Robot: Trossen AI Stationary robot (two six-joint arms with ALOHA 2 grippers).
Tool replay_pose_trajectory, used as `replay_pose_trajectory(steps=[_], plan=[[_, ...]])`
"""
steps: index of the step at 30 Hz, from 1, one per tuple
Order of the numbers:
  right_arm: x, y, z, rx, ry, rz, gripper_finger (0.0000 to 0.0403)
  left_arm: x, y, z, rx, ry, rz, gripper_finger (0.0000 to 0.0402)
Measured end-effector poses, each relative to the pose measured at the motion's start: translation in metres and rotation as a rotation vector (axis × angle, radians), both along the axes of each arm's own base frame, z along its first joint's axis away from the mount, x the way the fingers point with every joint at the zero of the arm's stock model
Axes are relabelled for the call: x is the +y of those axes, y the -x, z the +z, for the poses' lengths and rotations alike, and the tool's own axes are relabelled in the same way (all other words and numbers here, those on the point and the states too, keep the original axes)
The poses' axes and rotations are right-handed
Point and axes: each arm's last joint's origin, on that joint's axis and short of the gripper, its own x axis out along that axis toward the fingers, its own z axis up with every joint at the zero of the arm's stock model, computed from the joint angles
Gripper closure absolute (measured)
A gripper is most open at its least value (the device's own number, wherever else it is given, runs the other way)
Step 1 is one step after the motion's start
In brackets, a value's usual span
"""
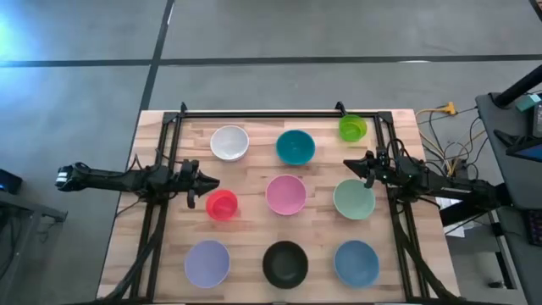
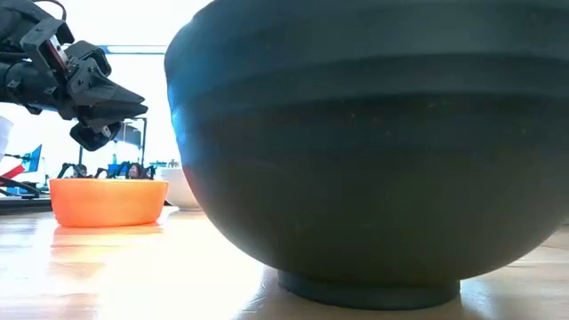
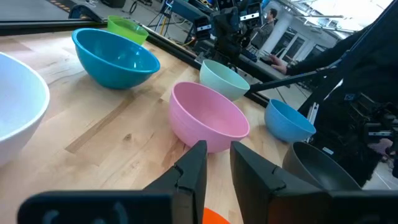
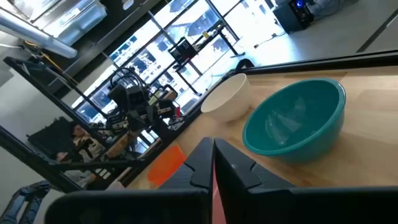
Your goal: Nest bowls inside each other
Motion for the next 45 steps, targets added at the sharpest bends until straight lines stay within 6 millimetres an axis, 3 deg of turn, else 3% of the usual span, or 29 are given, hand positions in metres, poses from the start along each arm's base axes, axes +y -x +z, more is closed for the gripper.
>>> replay_pose_trajectory(steps=[45], plan=[[-0.0001,-0.0001,0.0010,-0.017,-0.001,-0.002,0.0394,0.0000,0.0000,0.0000,0.000,0.000,0.000,0.0346]])
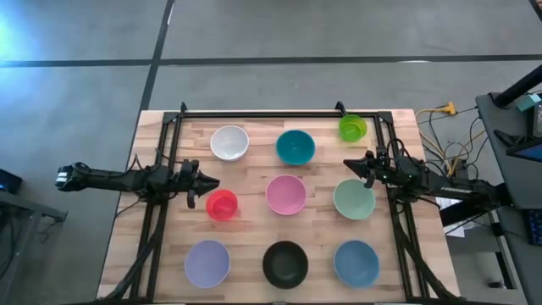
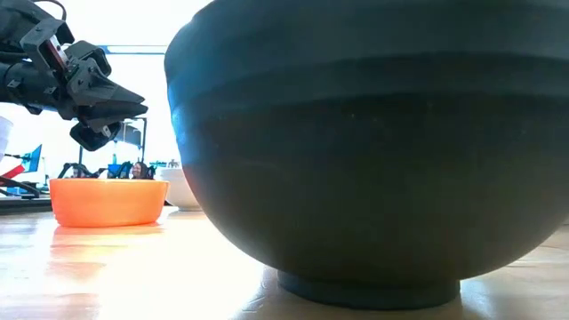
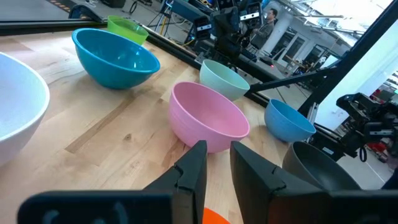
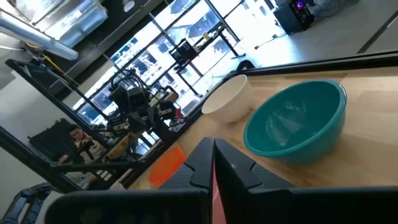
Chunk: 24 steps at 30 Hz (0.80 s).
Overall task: Nest bowls inside each other
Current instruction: Stack the light green bowl on the pink bowl
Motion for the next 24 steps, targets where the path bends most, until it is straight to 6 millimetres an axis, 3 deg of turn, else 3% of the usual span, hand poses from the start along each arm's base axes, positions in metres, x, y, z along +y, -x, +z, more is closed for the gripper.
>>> replay_pose_trajectory(steps=[11,24], plan=[[0.000,0.004,0.024,-0.361,-0.306,0.024,0.0394,0.000,0.000,0.000,0.000,0.000,0.000,0.0346],[-0.003,0.005,0.027,-0.436,-0.376,-0.073,0.0394,0.000,0.000,0.000,-0.001,0.000,0.000,0.0346]])
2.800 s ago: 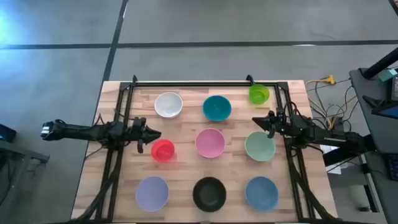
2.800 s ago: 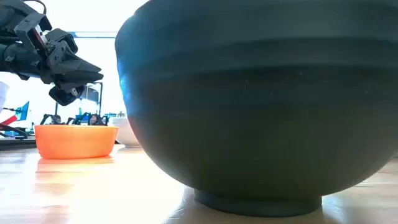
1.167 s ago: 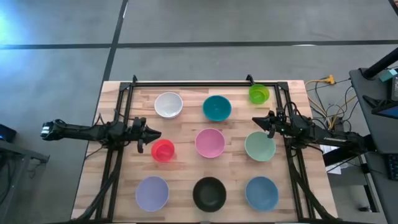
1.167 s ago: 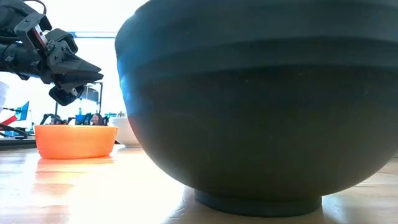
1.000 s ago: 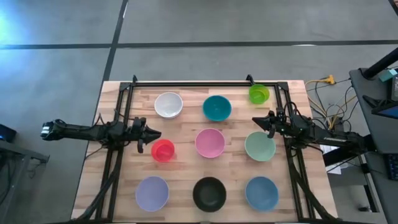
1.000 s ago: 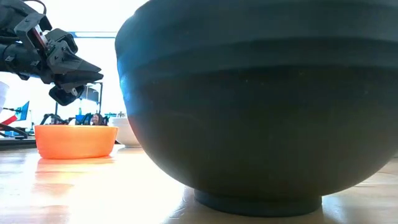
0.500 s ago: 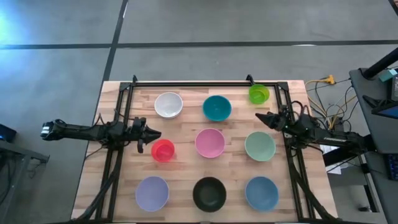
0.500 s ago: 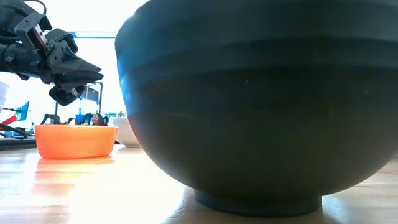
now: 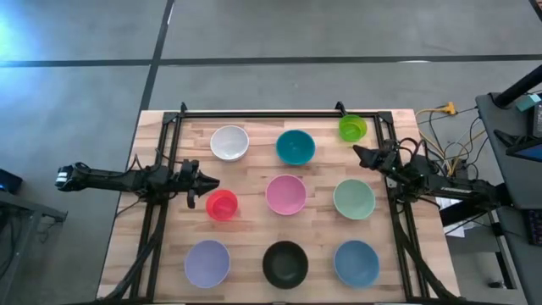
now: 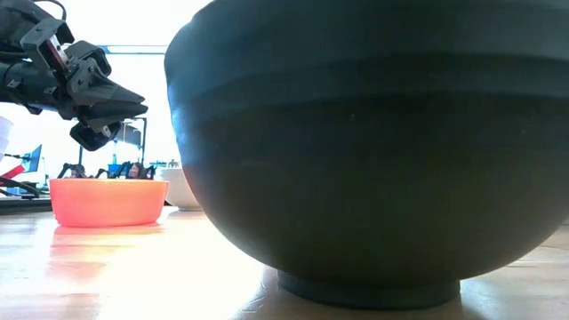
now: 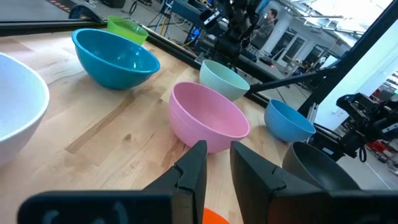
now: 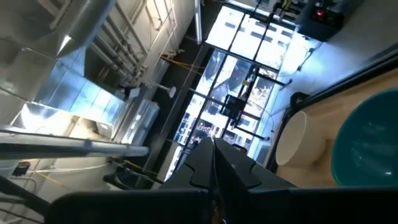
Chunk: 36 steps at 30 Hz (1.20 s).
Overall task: Nest bowls inside each other
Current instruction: Stack the light green bowl on the pink bowl
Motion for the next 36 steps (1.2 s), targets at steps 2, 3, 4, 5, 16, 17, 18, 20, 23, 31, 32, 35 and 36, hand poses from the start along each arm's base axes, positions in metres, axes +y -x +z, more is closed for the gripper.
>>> replay_pose_trajectory(steps=[2,3,4,5,16,17,18,20,23,31,32,35,36], plan=[[0.000,0.001,0.003,-0.051,-0.022,-0.012,0.0394,0.000,0.000,0.000,-0.002,0.000,0.000,0.0346],[-0.001,0.002,0.006,-0.084,-0.040,-0.022,0.0394,0.000,0.000,0.001,-0.013,-0.001,0.006,0.0346],[-0.001,0.003,0.008,-0.116,-0.056,-0.031,0.0394,0.001,0.000,0.003,-0.029,-0.002,0.023,0.0346],[-0.001,0.005,0.010,-0.151,-0.066,-0.039,0.0394,0.001,-0.001,0.005,-0.055,-0.002,0.042,0.0346],[0.001,0.018,0.056,-0.378,0.093,-0.100,0.0394,0.007,0.023,0.081,-0.902,0.050,0.207,0.0346],[0.001,0.017,0.062,-0.358,0.123,-0.118,0.0394,0.008,0.030,0.087,-0.991,0.064,0.245,0.0346],[0.000,0.014,0.070,-0.334,0.152,-0.135,0.0394,0.009,0.037,0.093,-1.089,0.086,0.268,0.0346],[-0.001,0.007,0.086,-0.284,0.198,-0.161,0.0394,0.011,0.053,0.103,-1.279,0.137,0.299,0.0346],[-0.004,-0.013,0.107,-0.196,0.250,-0.186,0.0394,0.014,0.068,0.108,-1.422,0.185,0.382,0.0346],[-0.015,-0.090,0.148,0.019,0.362,-0.205,0.0394,0.018,0.063,0.105,-1.262,0.153,0.617,0.0346],[-0.016,-0.100,0.152,0.040,0.403,-0.189,0.0394,0.018,0.060,0.107,-1.239,0.150,0.623,0.0346],[-0.016,-0.131,0.166,0.048,0.504,-0.066,0.0394,0.017,0.048,0.119,-1.157,0.148,0.617,0.0346],[-0.016,-0.141,0.169,0.045,0.528,-0.021,0.0394,0.017,0.042,0.124,-1.119,0.140,0.610,0.0346]])
